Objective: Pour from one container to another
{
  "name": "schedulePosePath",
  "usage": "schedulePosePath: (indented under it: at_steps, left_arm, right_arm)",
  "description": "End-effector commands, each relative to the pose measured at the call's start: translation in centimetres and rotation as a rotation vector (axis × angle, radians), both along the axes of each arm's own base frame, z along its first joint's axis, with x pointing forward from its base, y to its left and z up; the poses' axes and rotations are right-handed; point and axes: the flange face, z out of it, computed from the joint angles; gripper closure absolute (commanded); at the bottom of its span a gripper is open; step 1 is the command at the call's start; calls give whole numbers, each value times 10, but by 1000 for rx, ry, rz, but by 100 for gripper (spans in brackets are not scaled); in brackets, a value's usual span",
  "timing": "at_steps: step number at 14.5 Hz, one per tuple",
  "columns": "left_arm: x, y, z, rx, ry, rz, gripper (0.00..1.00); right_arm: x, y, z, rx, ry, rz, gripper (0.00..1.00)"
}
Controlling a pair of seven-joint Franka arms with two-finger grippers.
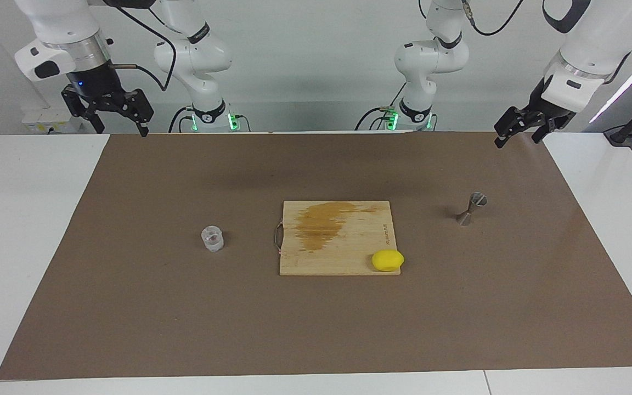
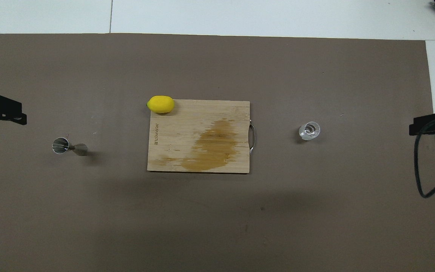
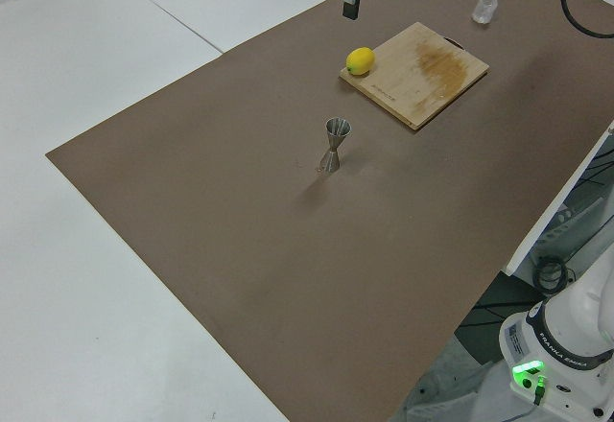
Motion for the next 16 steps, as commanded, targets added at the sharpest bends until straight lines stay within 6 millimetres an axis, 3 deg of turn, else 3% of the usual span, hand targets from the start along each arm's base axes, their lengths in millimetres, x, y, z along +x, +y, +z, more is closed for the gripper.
schedulePosePath:
  at_steps: [1,9,13,16]
  left_arm:
    - [-2,-2,-1,-6,-18,18,0]
    - [-2,0,-1,-6,-19,19,0]
    - [-1,13,2,-6,-49,25,0]
    - [-5,16,-14,1,-86,32,0]
  right_arm:
    - [-7,-3,0,24,7,8,0]
    - [-8,-6,0,25,10,1,0]
    - [-10,-6,2,25,9,8,0]
    - [-10,-6,1,25,10,11,0]
